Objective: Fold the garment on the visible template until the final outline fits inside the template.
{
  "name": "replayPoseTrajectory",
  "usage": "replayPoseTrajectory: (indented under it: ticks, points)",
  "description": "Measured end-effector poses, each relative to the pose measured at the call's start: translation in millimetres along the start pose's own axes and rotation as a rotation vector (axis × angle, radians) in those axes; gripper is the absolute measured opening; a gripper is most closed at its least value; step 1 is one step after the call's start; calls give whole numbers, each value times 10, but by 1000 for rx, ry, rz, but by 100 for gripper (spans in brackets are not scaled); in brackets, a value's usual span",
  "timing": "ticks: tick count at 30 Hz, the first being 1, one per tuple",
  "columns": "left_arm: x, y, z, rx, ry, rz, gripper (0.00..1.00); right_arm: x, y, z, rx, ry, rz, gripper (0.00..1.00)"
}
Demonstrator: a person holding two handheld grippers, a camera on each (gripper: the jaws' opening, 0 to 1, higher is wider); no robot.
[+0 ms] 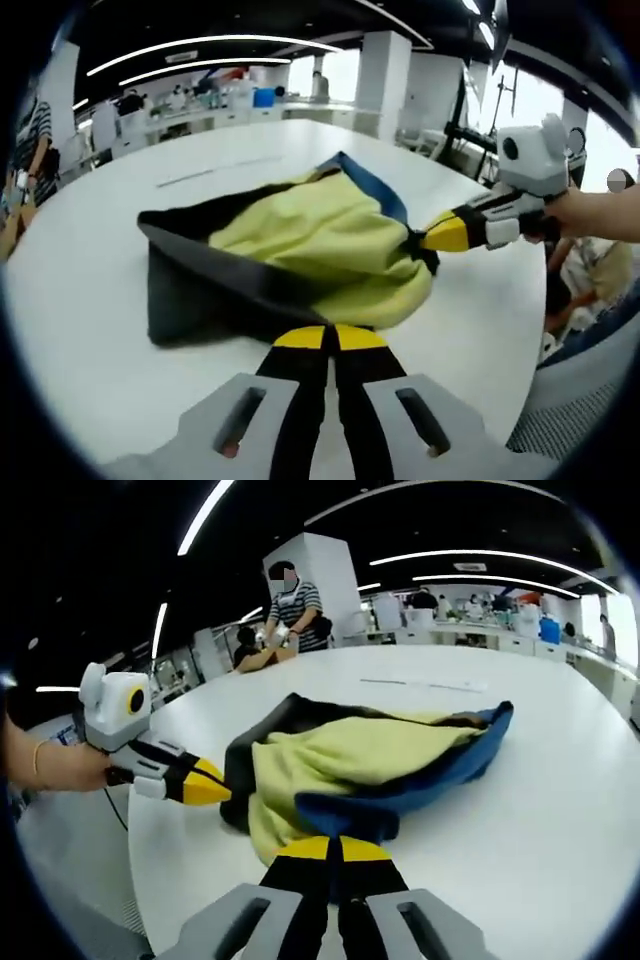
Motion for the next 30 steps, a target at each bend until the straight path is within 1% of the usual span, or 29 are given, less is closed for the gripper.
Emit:
replayPoseTrajectory:
  ticks: [2, 6, 8, 10, 12, 13, 18, 19, 21, 23, 27, 30]
  points:
    - [-32, -7, -20, -2, 5, -4, 0, -24, 27, -48, -16, 19, 6, 0]
    - [-133, -28, -113, -7, 29, -20, 0, -84, 111, -157, -11, 53, 24, 0]
    - [-186, -32, -169, -10, 43, -18, 0, -111, 157, -201, 0, 62, 33, 0]
    - [-228, -19, -207, -49, 62, -7, 0, -162, 182, -283, 34, 80, 22, 0]
    - [-294, -20, -261, -54, 83, -12, 0, -219, 238, -358, 40, 97, 33, 0]
    - [-319, -18, -275, -55, 84, -14, 0, -238, 264, -379, 39, 99, 39, 0]
    - [-515, -109, -394, -41, 103, -51, 0, -344, 508, -486, 56, 116, 93, 0]
    - [-570, -145, -421, -41, 106, -61, 0, -369, 583, -504, 63, 121, 110, 0]
    - [-667, -200, -469, -40, 118, -77, 0, -413, 678, -522, 85, 117, 128, 0]
    - [-732, -226, -499, -41, 126, -81, 0, -451, 714, -527, 91, 116, 126, 0]
    - [-835, -296, -504, -22, 118, -111, 0, -496, 683, -457, 66, 94, 118, 0]
    - [-880, -338, -480, -24, 115, -125, 0, -491, 616, -381, 82, 70, 94, 0]
Point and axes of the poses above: the point that each gripper's makers call its tool centre point, and the gripper's own axes: x roughly forward along the fingers, y roughly to its right, z roughly out of its underside, the point moved 1 cm from there along -x, roughly backward along the fingers, and after that the axes turned 15 degrees about z, right-handed, at the moved point
